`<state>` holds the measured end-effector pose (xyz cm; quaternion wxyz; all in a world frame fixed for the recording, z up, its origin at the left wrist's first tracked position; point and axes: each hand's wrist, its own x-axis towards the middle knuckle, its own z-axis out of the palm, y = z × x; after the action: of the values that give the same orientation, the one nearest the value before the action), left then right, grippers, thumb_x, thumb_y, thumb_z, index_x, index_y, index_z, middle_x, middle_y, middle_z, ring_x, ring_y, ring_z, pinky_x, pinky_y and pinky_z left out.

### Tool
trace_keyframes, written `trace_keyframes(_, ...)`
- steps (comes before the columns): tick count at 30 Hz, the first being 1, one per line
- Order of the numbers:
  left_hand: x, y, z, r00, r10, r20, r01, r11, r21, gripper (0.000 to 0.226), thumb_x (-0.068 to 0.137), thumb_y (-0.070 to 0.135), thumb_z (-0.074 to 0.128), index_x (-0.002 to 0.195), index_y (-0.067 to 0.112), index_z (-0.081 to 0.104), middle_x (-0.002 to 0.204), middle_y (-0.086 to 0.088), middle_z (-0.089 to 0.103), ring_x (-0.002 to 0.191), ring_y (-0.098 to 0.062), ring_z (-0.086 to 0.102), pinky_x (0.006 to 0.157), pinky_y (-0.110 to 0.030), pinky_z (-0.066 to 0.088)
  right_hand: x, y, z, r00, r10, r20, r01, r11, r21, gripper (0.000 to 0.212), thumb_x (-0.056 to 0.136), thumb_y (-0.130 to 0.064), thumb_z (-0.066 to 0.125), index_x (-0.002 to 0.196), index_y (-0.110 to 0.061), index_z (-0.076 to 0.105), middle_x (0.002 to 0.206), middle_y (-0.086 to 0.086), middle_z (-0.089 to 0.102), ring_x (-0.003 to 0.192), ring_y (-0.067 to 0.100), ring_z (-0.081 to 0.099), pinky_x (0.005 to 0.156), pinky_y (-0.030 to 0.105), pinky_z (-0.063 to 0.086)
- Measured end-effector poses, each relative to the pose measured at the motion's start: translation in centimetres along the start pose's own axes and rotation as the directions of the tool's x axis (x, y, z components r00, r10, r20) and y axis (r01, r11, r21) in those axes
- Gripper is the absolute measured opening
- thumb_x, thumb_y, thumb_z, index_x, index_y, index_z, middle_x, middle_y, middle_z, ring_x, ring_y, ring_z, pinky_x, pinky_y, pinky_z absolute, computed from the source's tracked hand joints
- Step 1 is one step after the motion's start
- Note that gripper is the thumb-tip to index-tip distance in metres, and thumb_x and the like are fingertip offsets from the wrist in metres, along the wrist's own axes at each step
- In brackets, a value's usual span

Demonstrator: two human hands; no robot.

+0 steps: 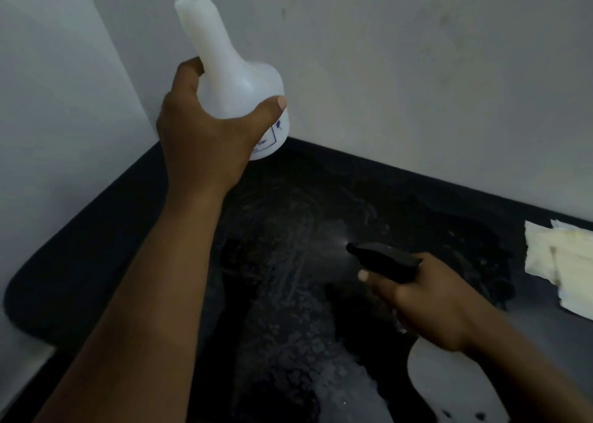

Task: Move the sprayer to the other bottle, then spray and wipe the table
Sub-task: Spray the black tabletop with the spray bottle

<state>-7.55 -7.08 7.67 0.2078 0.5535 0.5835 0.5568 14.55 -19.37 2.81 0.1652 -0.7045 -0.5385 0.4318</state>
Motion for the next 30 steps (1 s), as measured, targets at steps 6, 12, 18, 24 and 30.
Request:
trace_keyframes(6,0.0,0.3,-1.2,1.0,0.018,-0.016,-0.018,1.0,0.016,0.079,0.063,0.055,0.08,0.129,0.024,0.052,0.117,0.01,0.057,0.106,-0.008,0.055,0.087,-0.026,0.052,-0.2,-1.0,1.1,0.999,-0.001,0.034,0.004,0.997,-0.081,0.037,0.086,-0.045,0.066,0.058,-0.021,0.058,0.043,-0.006,0.054,0.04,0.005,0.049,0.049,0.026,0.041)
trace_keyframes(12,0.2,0.0,-1.6,1.0,-0.011,-0.009,0.011,1.0,0.019,0.08,0.062,0.055,0.08,0.13,0.025,0.051,0.122,0.003,0.059,0.109,-0.013,0.055,0.089,-0.034,0.053,-0.4,-1.9,1.9,0.998,-0.013,0.056,0.025,0.976,-0.218,0.028,0.086,-0.048,0.063,0.073,-0.024,0.065,0.052,-0.003,0.062,0.046,0.005,0.056,0.049,0.023,0.043)
trace_keyframes(18,0.4,0.0,-1.7,1.0,0.002,-0.027,-0.001,0.999,0.039,0.079,0.064,0.055,0.079,0.131,0.023,0.051,0.124,0.004,0.059,0.11,-0.01,0.054,0.089,-0.029,0.053,-0.5,-2.4,2.3,0.996,0.016,0.084,0.013,0.944,-0.33,0.032,0.086,-0.049,0.063,0.079,-0.018,0.068,0.068,0.002,0.071,0.058,0.01,0.065,0.056,0.025,0.05)
trace_keyframes(24,0.5,-0.4,-1.5,1.0,-0.005,-0.016,0.006,0.998,0.057,0.08,0.062,0.058,0.078,0.13,0.025,0.051,0.123,0.004,0.058,0.109,-0.011,0.055,0.089,-0.031,0.053,-2.2,-1.4,1.9,0.99,-0.087,0.115,0.118,0.946,-0.302,0.009,0.088,-0.03,0.065,0.092,-0.038,0.068,0.081,-0.014,0.073,0.073,0.0,0.066,0.06,0.015,0.051)
trace_keyframes(30,0.5,-0.5,-1.0,1.0,-0.008,-0.005,0.008,0.997,0.079,0.081,0.063,0.057,0.079,0.131,0.024,0.05,0.123,0.003,0.058,0.109,-0.011,0.054,0.089,-0.028,0.052,-3.4,-1.4,1.6,0.994,-0.053,0.099,0.081,0.949,-0.305,0.017,0.083,-0.047,0.066,0.087,-0.031,0.07,0.07,-0.013,0.071,0.066,0.001,0.065,0.061,0.018,0.051)
